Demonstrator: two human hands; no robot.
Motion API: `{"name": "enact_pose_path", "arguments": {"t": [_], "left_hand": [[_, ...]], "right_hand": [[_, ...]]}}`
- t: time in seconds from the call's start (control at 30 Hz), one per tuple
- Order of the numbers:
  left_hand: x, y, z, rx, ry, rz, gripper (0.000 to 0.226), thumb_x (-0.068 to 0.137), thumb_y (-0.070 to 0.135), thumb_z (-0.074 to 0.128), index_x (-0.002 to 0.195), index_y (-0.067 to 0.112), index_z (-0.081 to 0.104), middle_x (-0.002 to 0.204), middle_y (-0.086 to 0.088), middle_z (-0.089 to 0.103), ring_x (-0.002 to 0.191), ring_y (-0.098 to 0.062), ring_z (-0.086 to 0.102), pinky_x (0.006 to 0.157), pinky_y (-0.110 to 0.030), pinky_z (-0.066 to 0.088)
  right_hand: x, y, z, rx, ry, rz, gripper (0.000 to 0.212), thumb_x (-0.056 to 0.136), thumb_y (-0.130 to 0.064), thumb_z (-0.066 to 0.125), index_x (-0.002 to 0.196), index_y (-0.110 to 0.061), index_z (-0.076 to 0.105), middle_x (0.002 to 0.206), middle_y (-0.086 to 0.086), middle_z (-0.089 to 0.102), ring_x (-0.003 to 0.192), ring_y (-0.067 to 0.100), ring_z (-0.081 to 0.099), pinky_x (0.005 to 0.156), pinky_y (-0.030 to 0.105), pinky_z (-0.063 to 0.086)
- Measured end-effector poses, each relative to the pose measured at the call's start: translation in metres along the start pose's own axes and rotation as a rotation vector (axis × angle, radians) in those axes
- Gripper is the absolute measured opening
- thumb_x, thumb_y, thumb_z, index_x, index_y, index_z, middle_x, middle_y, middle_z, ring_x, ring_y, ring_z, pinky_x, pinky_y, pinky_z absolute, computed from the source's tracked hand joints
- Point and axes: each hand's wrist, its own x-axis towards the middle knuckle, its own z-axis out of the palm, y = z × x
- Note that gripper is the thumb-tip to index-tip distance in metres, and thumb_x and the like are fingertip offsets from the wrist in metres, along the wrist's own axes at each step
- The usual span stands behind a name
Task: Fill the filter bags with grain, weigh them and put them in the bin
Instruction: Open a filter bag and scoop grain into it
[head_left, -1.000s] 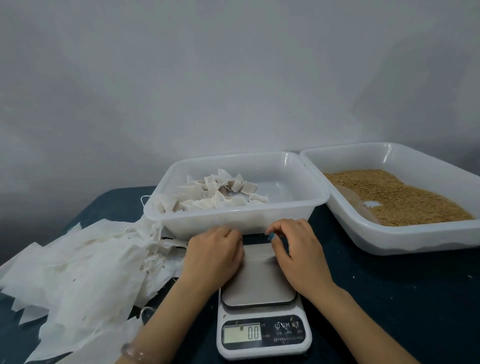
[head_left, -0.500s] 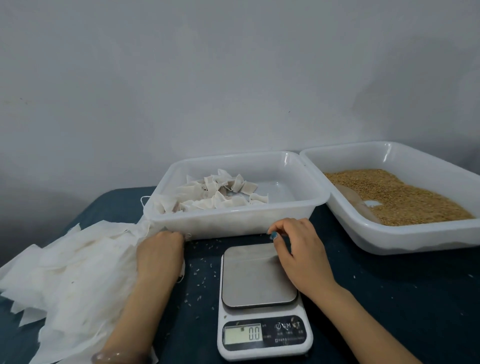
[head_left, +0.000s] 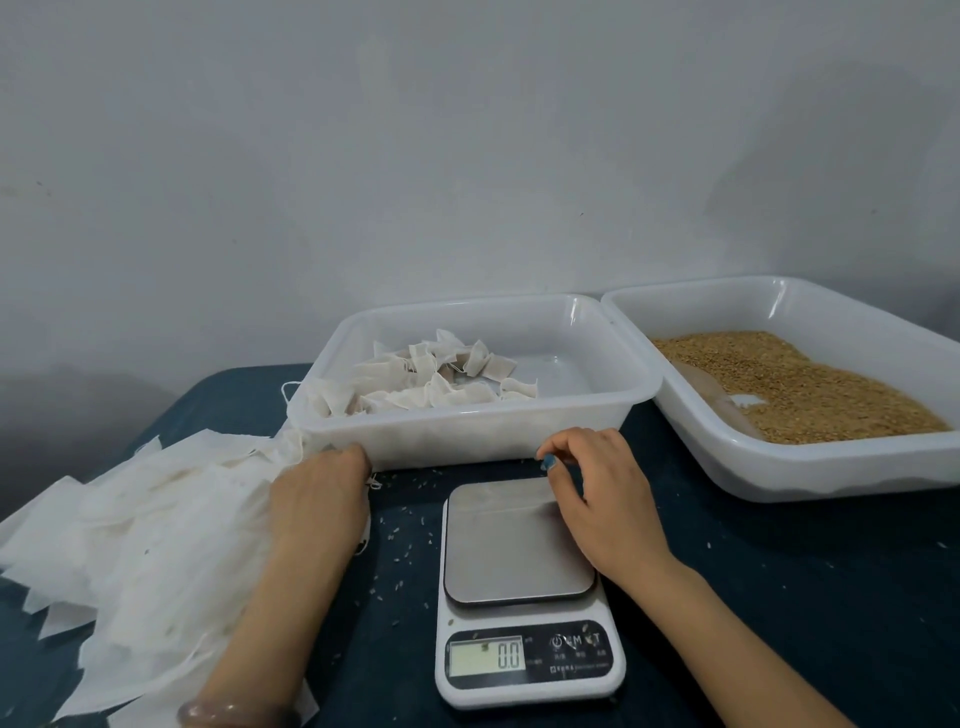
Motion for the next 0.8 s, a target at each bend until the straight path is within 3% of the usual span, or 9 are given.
{"name": "enact_pose_path", "arguments": {"t": [0.07,0.17,0.3,0.47,0.6,0.67,0.8], "left_hand": [[-0.002,0.002,-0.001,-0.049,0.047,-0.003,0.012,0.089,0.011,0.053,0.095,0.022,0.053,0.084,0.001,0.06,0.07,-0.028,0.056,0.054,-0.031,0.028],[-0.002,0.001,-0.001,-0.118,0.146,-0.03,0.024,0.084,-0.001,0.051,0.09,0.02,0.041,0.069,0.0,0.051,0.056,-0.028,0.042,0.05,-0.032,0.02],[-0.005,0.007,-0.005,-0.259,0.191,0.012,0.021,0.094,0.007,0.053,0.09,0.018,0.035,0.054,0.007,0.032,0.051,-0.028,0.039,0.049,-0.032,0.022],[-0.009,0.013,-0.015,-0.509,0.355,0.011,0.014,0.098,0.011,0.049,0.093,0.019,0.039,0.056,0.012,0.033,0.048,-0.026,0.036,0.051,-0.033,0.028],[-0.009,0.018,-0.022,-0.797,0.396,-0.088,0.006,0.103,0.02,0.043,0.099,0.023,0.041,0.064,0.014,0.045,0.055,-0.003,0.039,0.051,-0.031,0.027],[-0.01,0.022,-0.022,-0.968,0.399,-0.135,0.005,0.104,0.019,0.045,0.101,0.023,0.044,0.071,0.013,0.054,0.061,-0.001,0.051,0.054,-0.016,0.032],[-0.012,0.033,-0.021,-1.332,0.23,-0.196,0.012,0.102,0.02,0.052,0.099,0.032,0.055,0.098,0.023,0.06,0.082,0.024,0.052,0.068,-0.004,0.039]], "right_hand": [[0.0,0.0,0.0,-0.001,-0.004,0.002,0.011,0.093,-0.026,0.052,0.096,-0.034,0.059,0.095,-0.022,0.057,0.099,-0.002,0.046,0.076,0.015,0.04],[0.001,-0.001,-0.001,0.004,-0.006,0.007,0.011,0.092,-0.026,0.051,0.096,-0.032,0.06,0.096,-0.02,0.058,0.098,-0.001,0.046,0.077,0.016,0.041],[-0.001,-0.002,-0.002,0.002,-0.008,0.013,0.011,0.093,-0.024,0.052,0.096,-0.032,0.06,0.096,-0.018,0.058,0.098,0.0,0.046,0.076,0.014,0.039],[0.001,-0.003,-0.002,0.005,-0.006,0.023,0.011,0.093,-0.023,0.054,0.096,-0.032,0.06,0.096,-0.017,0.058,0.097,0.0,0.047,0.076,0.015,0.04],[0.0,-0.004,-0.003,0.013,-0.009,0.024,0.011,0.092,-0.024,0.054,0.095,-0.033,0.059,0.095,-0.018,0.058,0.097,-0.001,0.047,0.076,0.015,0.04],[0.0,-0.004,-0.003,0.029,-0.028,0.023,0.01,0.092,-0.026,0.055,0.096,-0.034,0.059,0.096,-0.019,0.059,0.099,-0.002,0.048,0.076,0.013,0.04],[0.001,-0.007,-0.003,0.201,-0.104,0.036,0.012,0.095,-0.029,0.058,0.103,-0.034,0.066,0.101,-0.018,0.064,0.105,-0.002,0.05,0.082,0.007,0.037]]}}
